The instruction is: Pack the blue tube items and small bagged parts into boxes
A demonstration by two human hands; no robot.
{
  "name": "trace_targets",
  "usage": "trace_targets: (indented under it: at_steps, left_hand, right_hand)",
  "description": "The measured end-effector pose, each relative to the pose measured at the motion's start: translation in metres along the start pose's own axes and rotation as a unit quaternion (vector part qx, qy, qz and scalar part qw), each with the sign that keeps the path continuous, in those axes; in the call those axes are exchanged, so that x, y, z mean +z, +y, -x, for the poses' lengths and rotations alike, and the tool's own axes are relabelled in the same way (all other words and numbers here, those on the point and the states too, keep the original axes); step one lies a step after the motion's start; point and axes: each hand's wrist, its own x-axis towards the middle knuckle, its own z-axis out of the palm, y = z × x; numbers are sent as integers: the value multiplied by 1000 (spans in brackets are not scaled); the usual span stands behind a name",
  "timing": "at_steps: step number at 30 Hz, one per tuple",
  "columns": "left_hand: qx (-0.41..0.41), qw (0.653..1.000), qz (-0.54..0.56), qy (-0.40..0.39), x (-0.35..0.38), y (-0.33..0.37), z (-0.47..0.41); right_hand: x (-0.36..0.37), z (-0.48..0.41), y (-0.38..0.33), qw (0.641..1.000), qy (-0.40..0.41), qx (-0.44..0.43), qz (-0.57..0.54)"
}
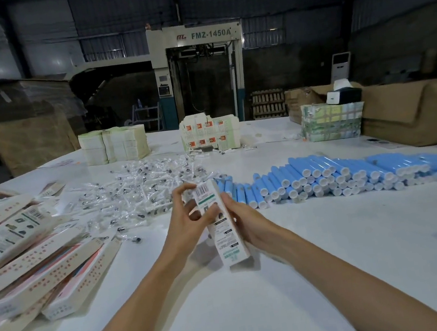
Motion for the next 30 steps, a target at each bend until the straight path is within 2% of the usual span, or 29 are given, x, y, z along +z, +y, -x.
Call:
trace_targets:
  at_steps: [3, 6, 9, 13, 17, 20, 23, 27, 30]
  left_hand:
    - [31, 999, -30, 28, -2, -3, -4]
    - [83, 990, -108, 36, -7, -8, -7]
    - [131, 969, -208, 8, -5, -21, -6]
    - [146, 939, -305, -69, -3, -40, -3]
    - [181, 899, -375, -134, -8, -47, -1]
    - [195, 879, -406, -159, -11, -53, -4]
    - [213, 859, -430, -178, -15, -59, -9]
    - [227, 850, -436, -188, -16, -58, -12]
    - [233, 850, -434, -188, -14, -55, -11]
  right_hand:
    - [4, 8, -10, 1000, -24, 7, 17]
    - [-4, 16, -21, 994, -45, 3, 99]
    - [-15, 29, -23, 978, -33, -6, 204]
    - [-47, 63, -28, 947, 52, -37, 315]
    - [-115, 107, -42, 904, 189, -58, 378]
    - [-172, 144, -55, 841, 286, -23, 458]
    - [-219, 182, -69, 744, 353, 42, 566]
    - [-254, 233, -78, 616, 390, 149, 668]
    - [-264, 267, -75, 548, 400, 201, 707]
